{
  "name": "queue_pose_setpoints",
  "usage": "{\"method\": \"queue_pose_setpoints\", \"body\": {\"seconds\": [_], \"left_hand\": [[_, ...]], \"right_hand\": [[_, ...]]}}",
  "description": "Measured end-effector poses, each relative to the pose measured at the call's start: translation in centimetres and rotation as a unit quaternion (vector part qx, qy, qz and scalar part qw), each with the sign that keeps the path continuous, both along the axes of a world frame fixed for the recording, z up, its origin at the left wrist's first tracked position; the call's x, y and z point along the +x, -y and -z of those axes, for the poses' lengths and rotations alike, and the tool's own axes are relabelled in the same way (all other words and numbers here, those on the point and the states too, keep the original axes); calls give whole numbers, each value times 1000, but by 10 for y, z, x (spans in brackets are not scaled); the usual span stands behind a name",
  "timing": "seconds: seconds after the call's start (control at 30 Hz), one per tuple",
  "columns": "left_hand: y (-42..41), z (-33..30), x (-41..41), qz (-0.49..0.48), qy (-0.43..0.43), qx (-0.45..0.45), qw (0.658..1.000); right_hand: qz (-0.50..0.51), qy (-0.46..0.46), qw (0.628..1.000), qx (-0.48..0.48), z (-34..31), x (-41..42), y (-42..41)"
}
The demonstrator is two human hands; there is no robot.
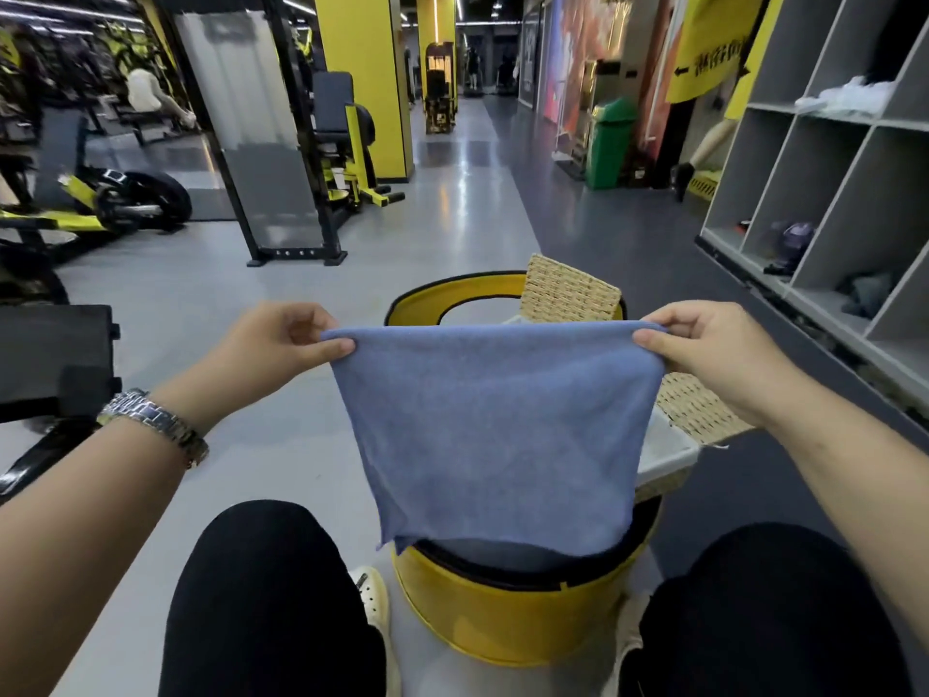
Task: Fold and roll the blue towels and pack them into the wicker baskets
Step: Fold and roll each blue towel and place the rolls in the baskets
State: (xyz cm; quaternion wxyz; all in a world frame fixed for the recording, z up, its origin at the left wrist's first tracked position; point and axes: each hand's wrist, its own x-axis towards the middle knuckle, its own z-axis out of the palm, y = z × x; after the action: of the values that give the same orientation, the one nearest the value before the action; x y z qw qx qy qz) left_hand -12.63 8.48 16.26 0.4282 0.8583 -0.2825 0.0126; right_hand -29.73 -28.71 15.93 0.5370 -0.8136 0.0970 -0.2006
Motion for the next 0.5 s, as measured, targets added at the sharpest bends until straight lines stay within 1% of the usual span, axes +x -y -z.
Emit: {"method": "queue_pose_setpoints", "body": {"seconds": [0.13,0.23,0.37,0.43,0.5], "left_hand": [[6,30,34,7,-64,16,998],[22,70,69,4,-85,66,994],[42,126,122,-28,-111,138,984],[54,146,146,-43,-110,167,979],[67,159,163,-56,-104,169,978]], "right_hand": [[-22,-84,996,26,21,25,7],[-26,-153,988,19,57,63,16],[-11,-217,975,-38,121,130,32],[1,-226,971,-74,148,162,40],[5,-224,968,-117,167,189,47]]}}
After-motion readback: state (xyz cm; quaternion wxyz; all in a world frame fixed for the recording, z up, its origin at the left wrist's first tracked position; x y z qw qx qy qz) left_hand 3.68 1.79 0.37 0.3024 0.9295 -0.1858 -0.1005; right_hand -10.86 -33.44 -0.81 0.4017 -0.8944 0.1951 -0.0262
